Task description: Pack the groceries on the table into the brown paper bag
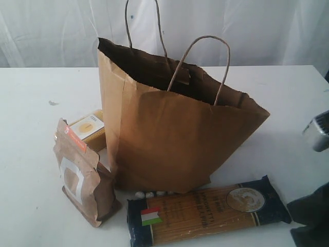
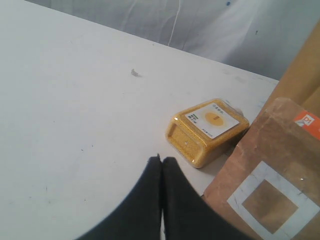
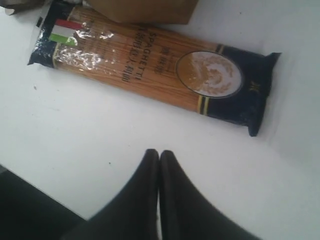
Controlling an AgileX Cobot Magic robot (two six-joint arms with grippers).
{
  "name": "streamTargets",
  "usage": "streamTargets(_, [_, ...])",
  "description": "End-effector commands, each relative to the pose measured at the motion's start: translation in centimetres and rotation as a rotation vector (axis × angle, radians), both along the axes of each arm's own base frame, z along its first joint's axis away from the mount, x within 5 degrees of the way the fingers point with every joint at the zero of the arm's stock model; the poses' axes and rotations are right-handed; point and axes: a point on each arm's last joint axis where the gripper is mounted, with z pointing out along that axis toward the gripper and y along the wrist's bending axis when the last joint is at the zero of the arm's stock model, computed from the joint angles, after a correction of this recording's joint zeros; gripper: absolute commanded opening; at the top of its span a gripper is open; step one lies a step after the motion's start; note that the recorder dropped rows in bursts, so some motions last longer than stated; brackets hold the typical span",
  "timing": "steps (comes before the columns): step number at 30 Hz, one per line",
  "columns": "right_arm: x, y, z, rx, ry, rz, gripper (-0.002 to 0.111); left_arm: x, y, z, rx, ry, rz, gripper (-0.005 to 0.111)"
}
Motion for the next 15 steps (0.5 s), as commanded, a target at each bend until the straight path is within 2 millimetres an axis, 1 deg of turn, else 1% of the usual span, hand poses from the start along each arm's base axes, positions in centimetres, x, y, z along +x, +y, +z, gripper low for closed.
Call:
streamTargets(1, [0.8, 1.3, -1.7, 0.05, 0.019, 0.054, 0.0, 0.0, -0.1, -0.2, -0.009, 0.001, -0.006, 0.001])
streamTargets(4, [2.0, 2.2, -2.8, 0.043, 0.051, 0.091, 0.0, 0.0, -0.1, -0.2, -0.009, 0.001, -0.006, 0.001])
streamTargets(8, [3.5, 3.3, -4.1, 0.017, 0.05, 0.147, 0.0, 0.0, -0.1, -0.2, -0.009, 0.001, -0.006, 0.001])
streamTargets(15, [3.8, 6.3, -6.2, -0.035, 0.045, 0.396, 0.0, 0.0, -0.1, -0.2, -0.009, 0.001, -0.006, 0.001])
